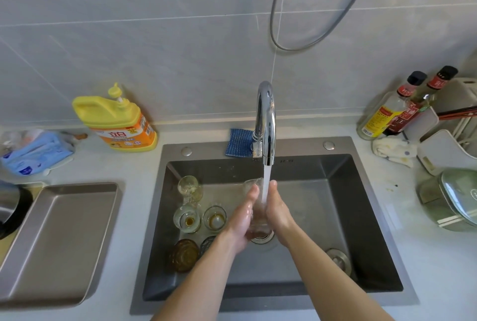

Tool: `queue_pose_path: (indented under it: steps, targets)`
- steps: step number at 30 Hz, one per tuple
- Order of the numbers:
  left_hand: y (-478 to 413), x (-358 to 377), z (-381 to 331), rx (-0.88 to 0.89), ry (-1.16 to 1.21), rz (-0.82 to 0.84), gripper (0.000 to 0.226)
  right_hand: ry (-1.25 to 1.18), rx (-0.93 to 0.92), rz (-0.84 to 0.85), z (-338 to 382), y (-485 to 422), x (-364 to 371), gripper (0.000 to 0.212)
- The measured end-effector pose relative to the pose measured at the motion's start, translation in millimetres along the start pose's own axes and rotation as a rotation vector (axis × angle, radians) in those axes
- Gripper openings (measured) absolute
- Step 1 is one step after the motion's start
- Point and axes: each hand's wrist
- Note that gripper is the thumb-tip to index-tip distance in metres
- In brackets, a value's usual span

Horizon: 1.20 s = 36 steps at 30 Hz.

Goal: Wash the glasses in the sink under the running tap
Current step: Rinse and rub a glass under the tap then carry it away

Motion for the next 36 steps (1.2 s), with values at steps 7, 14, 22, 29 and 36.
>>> queue_pose_path:
  steps: [7,14,22,29,36]
  targets:
    - [-2.4,0.5,3.7,-0.035,-0.112,-0.066,0.091,0.164,-0.100,-0.252,2.6,8.2,-6.9,0.063]
    - [-3.2,12.9,17.5,0.081,-0.157,-0.316,0.087,0.086,-0.024,-0.263,6.5,5.7,3.1,0.042]
    - [5.5,14.4,12.1,0.066,-0.299,-0.354,0.078,-0.058,0.069,-0.170,18.9,19.3,-0.3,0.042]
    - [-0.6,8.7,6.4,0.254,-0.387,-0.331,0.080,-0.264,-0.120,-0.065,12.6,33.6,2.9,0.047]
    - [-4.2,13.7,25.9,-0.024,0.064,-0.046,0.096,-0.333,-0.098,0.078,2.5,25.2,8.0,0.039]
Point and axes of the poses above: each hand's wrist, its own y-axis away from the middle knuckle, its own x-axis out of the palm, z = x × y, and after that the axes turned 10 degrees about -y, right-handed
